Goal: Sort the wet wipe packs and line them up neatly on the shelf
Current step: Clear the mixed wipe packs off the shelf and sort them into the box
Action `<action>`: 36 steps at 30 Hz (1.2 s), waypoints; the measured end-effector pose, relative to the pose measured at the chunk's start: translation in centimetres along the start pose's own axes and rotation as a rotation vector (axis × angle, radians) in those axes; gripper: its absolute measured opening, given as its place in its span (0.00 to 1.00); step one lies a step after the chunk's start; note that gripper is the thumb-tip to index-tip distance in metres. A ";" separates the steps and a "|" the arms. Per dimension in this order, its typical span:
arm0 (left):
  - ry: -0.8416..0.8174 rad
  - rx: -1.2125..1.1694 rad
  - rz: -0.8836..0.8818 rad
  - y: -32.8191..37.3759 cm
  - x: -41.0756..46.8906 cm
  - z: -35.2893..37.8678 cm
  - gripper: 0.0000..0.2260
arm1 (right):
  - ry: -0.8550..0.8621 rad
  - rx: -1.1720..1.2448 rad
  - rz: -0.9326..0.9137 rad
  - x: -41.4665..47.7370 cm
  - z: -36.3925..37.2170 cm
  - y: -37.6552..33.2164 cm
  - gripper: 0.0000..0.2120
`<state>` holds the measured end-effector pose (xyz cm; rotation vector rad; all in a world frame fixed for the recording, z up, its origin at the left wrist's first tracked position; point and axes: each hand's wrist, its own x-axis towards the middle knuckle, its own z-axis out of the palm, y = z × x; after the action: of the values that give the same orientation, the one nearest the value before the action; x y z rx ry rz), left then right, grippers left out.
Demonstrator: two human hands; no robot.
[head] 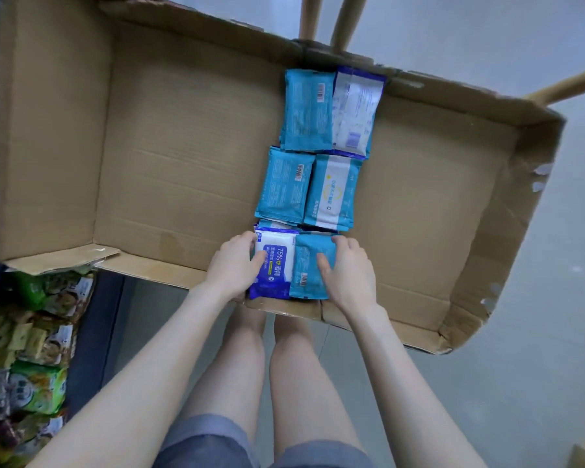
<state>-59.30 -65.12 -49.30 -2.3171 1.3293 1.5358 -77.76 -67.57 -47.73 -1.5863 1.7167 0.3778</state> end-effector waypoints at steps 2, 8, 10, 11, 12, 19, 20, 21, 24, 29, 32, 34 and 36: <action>0.053 -0.011 0.042 1.2 -1.9 -1.9 0.12 | 0.038 0.001 -0.097 -1.3 -2.4 -1.5 0.19; 0.297 -0.084 0.171 3.9 -9.7 -9.3 0.14 | 0.154 -0.036 -0.377 -6.1 -10.3 -7.8 0.18; 0.391 -0.113 0.211 4.2 -13.0 -12.0 0.14 | 0.216 -0.039 -0.465 -8.1 -12.6 -10.4 0.17; 0.441 -0.130 0.231 4.2 -14.9 -13.3 0.14 | 0.245 -0.034 -0.518 -9.3 -13.6 -11.8 0.17; 0.498 -0.145 0.247 4.0 -16.9 -14.6 0.13 | 0.268 -0.028 -0.571 -10.6 -14.5 -13.3 0.16; 0.855 -0.154 0.231 -1.1 -29.7 -19.4 0.15 | 0.398 -0.016 -0.928 -20.0 -16.0 -22.9 0.13; 0.895 -0.155 0.215 -2.4 -31.4 -19.7 0.16 | 0.413 -0.015 -0.979 -21.6 -15.5 -24.2 0.13; 0.928 -0.161 0.199 -3.9 -33.1 -19.7 0.17 | 0.420 -0.018 -1.028 -23.1 -14.8 -25.2 0.12; 1.016 -0.185 0.152 -8.5 -37.6 -19.0 0.18 | 0.390 -0.064 -1.157 -27.2 -12.0 -27.6 0.11; 1.115 -0.251 0.038 -16.8 -45.2 -16.4 0.22 | 0.286 -0.087 -1.301 -34.0 -4.9 -30.6 0.11; 1.191 -0.293 -0.037 -21.5 -49.1 -15.5 0.21 | 0.237 -0.095 -1.369 -37.7 -0.7 -33.1 0.11; 1.252 -0.302 -0.073 -24.2 -51.4 -15.3 0.18 | 0.204 -0.094 -1.400 -40.0 1.3 -35.1 0.14; 1.309 -0.305 -0.093 -26.1 -53.3 -15.8 0.18 | 0.176 -0.101 -1.446 -42.0 2.6 -37.1 0.14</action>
<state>-37.16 -23.34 -10.11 -3.6609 1.0134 -0.0256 -44.14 -42.46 -10.42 -2.4865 0.3028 -0.4204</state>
